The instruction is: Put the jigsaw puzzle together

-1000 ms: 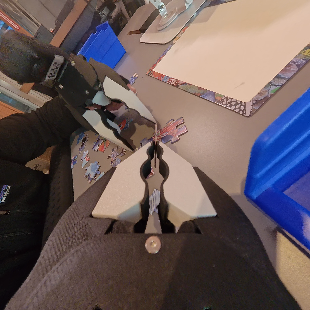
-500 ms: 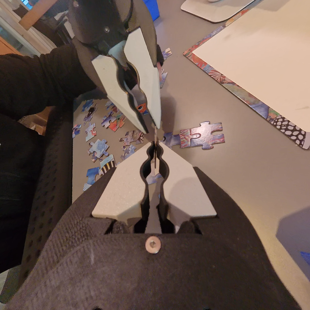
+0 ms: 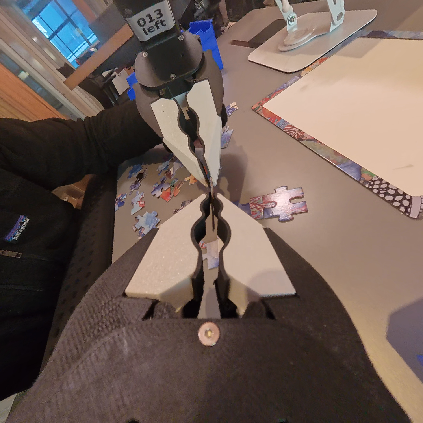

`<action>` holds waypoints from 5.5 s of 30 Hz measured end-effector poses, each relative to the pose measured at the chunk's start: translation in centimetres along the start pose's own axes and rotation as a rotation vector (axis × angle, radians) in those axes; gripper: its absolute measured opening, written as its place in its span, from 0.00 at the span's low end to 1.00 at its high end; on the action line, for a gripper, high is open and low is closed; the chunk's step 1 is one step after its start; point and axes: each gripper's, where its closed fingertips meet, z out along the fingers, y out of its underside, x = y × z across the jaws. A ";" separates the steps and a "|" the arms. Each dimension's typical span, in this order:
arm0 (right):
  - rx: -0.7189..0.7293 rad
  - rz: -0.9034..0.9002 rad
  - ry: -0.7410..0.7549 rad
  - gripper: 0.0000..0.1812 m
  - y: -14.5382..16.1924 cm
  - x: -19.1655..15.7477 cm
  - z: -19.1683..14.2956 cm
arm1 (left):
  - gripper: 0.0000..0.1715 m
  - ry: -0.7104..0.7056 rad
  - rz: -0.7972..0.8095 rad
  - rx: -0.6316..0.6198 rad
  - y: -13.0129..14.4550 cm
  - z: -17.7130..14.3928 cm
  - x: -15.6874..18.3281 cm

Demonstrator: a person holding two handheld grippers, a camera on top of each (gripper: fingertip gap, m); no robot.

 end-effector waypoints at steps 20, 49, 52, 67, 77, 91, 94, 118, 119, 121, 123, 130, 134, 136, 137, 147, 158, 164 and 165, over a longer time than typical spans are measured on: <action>-0.537 -0.327 0.240 0.31 8.5 2.3 0.6 | 0.00 0.007 -0.413 -0.151 7.8 -6.5 -1.4; -0.574 -0.431 0.224 0.24 9.3 0.8 1.3 | 0.13 -0.168 -0.153 -0.253 6.8 -5.5 -1.4; -0.566 -0.446 0.262 0.24 8.9 1.4 1.1 | 0.13 -0.169 -0.126 -0.253 6.6 -5.1 -1.1; -0.525 -0.418 0.337 0.24 7.3 3.9 1.5 | 0.16 -0.113 0.035 -0.327 6.2 -0.6 0.4; -0.548 -0.364 0.299 0.24 7.3 4.1 1.8 | 0.23 -0.075 0.214 -0.417 6.5 2.5 1.7; -0.576 -0.365 0.294 0.24 7.4 4.1 1.5 | 0.28 -0.073 0.199 -0.427 6.7 3.6 0.9; -0.581 -0.366 0.291 0.24 7.4 4.1 1.5 | 0.28 -0.072 0.194 -0.433 6.7 3.6 0.9; -0.594 -0.363 0.279 0.24 7.5 4.1 1.1 | 0.29 -0.107 0.178 -0.465 7.8 2.2 0.5; -0.600 -0.366 0.280 0.24 7.6 4.2 0.9 | 0.30 -0.099 0.169 -0.459 7.7 2.4 0.8; -0.614 -0.370 0.272 0.24 7.7 4.2 0.6 | 0.33 -0.083 0.147 -0.444 7.5 2.9 1.4; -0.636 -0.378 0.255 0.24 8.0 4.1 0.1 | 0.34 -0.093 0.156 -0.449 7.5 3.1 1.7; -0.684 -0.430 0.196 0.23 8.6 3.4 -0.6 | 0.34 -0.073 0.154 -0.435 7.4 3.6 2.7; -0.696 -0.436 0.196 0.23 8.6 3.4 -0.5 | 0.35 -0.073 0.160 -0.435 7.4 3.7 2.8; -0.708 -0.438 0.196 0.23 8.6 3.5 -0.6 | 0.35 -0.077 0.167 -0.439 7.4 3.7 2.8; -0.714 -0.443 0.196 0.23 8.6 3.4 -0.6 | 0.35 -0.077 0.169 -0.441 7.4 3.7 2.8; -0.747 -0.460 0.199 0.24 8.6 3.4 -0.5 | 0.36 -0.045 0.239 -0.385 5.6 4.4 3.7; -0.767 -0.460 0.198 0.24 8.7 3.4 -0.5 | 0.36 -0.043 0.204 -0.432 6.5 5.2 3.2; -0.795 -0.465 0.196 0.24 8.7 3.4 -0.5 | 0.36 -0.063 0.250 -0.413 5.9 5.1 3.1; -0.800 -0.466 0.195 0.24 8.7 3.4 -0.5 | 0.35 -0.059 0.245 -0.393 5.6 5.0 3.1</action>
